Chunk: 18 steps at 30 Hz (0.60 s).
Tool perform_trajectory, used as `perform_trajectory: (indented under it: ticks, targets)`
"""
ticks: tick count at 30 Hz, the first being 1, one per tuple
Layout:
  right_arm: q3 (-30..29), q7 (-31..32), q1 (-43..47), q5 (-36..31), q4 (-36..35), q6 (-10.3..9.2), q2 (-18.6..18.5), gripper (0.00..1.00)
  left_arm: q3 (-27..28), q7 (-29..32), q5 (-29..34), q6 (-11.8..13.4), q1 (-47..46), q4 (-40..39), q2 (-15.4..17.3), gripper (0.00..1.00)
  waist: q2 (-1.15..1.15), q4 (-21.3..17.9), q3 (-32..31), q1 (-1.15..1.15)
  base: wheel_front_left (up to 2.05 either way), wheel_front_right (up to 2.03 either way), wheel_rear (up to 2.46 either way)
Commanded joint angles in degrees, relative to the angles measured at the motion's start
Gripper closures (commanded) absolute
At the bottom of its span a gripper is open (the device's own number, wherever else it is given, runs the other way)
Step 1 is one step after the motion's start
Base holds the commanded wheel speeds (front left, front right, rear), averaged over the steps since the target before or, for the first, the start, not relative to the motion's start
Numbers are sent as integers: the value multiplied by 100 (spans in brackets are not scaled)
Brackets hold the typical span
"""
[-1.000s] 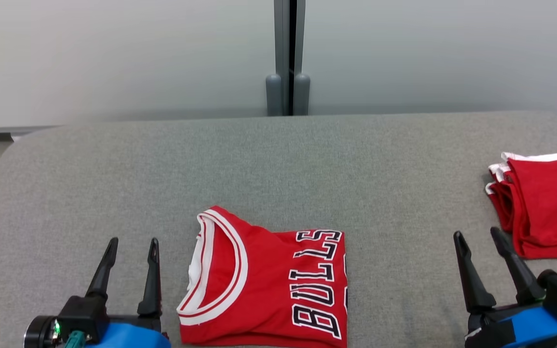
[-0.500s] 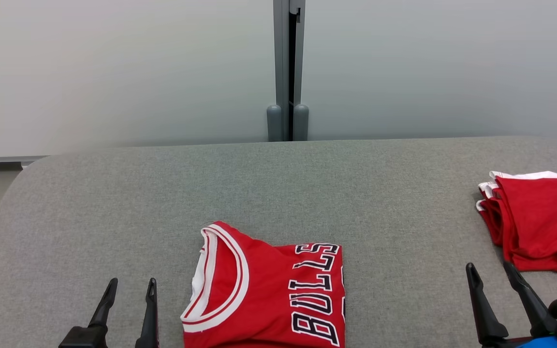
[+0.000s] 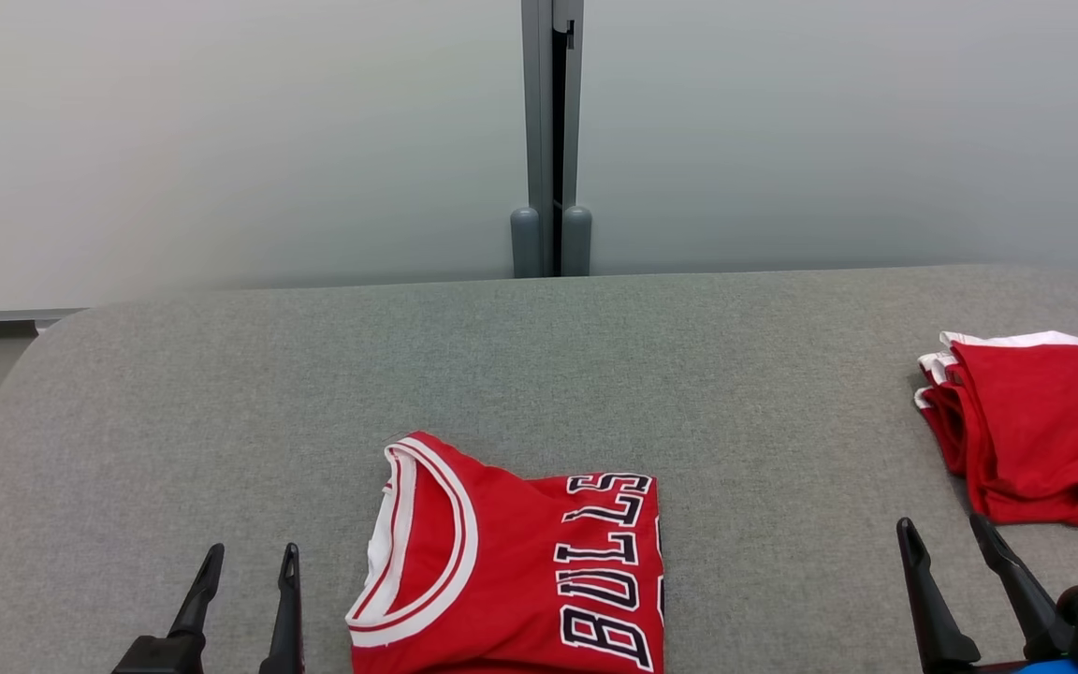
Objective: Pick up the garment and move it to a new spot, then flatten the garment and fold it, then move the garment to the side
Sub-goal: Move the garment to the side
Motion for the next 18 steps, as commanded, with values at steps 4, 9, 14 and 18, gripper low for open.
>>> perform_trajectory:
  ticks: [4, 9, 14, 18]
  targets:
    - [-24, 44, 112, -65, -88, 0, 41, 0, -13, -22, -29, 62, -16, -26, 46, 0, 0, -11, -6, 0, 0, 0, 0]
    - [-34, 93, 114, -94, -147, 0, 49, 0, -39, -30, -19, 80, -65, -33, 55, 0, 0, -5, 8, 0, 0, 0, 0]
    - [32, 199, 35, -122, -146, 1, 56, 0, -76, -72, 32, 97, -202, -64, 58, 0, 0, 73, 108, 0, 0, 0, 0]
    - [118, 226, -135, -141, 67, 0, 57, 0, -140, -109, 97, 86, -476, -91, 43, 0, 0, 253, 364, 0, 0, 0, 0]
